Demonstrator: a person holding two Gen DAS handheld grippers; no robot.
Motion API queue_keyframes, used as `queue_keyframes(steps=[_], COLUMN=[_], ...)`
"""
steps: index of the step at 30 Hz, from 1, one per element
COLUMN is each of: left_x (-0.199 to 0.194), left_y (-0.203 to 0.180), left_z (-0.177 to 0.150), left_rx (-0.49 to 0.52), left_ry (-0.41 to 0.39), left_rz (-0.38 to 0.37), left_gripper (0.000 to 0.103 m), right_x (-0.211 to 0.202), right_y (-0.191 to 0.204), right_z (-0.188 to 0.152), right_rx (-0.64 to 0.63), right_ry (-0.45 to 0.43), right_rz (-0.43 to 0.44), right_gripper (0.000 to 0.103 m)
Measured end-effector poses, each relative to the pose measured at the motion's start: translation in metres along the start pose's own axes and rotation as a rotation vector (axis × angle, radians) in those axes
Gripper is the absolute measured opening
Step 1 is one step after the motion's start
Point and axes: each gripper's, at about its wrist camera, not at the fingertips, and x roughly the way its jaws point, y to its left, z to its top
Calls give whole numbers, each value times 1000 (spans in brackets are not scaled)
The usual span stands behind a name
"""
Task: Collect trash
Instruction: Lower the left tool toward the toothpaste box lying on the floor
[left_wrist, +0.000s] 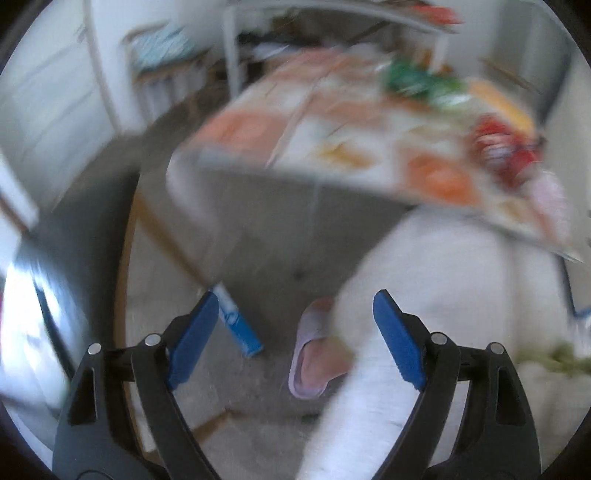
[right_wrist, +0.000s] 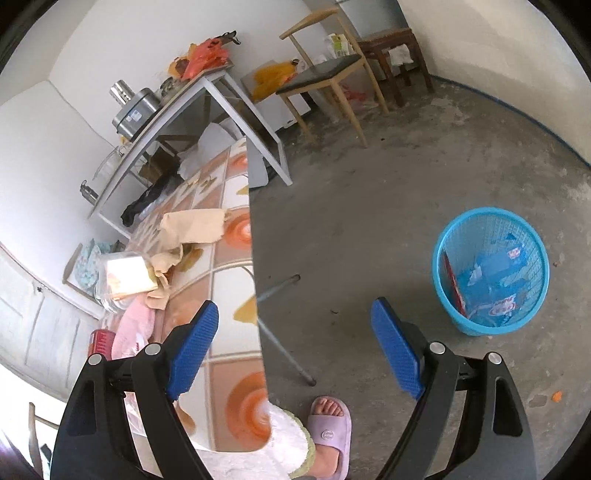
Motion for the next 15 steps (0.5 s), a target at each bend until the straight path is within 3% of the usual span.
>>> queue_keyframes(steps=[7,11,13,15], left_x=[152,250,287,323], left_y=[58,99,119,131], left_z=[-37,-69,-79,-86], left_rx=[-180,-419,-520,-555], left_ry=[226,440,496,539], left_rz=[102,98,135,183], left_gripper=[82,81,81,81], right_x=[-15,-15,-11,-6], right_y=[2,0,3,4], right_z=[-2,-1,1,4], right_rx=[21,47,40,48], right_ry=[-14,14,22,40], right_rz=[-106,-183,-219,-256], right_gripper=[82,82,82,82])
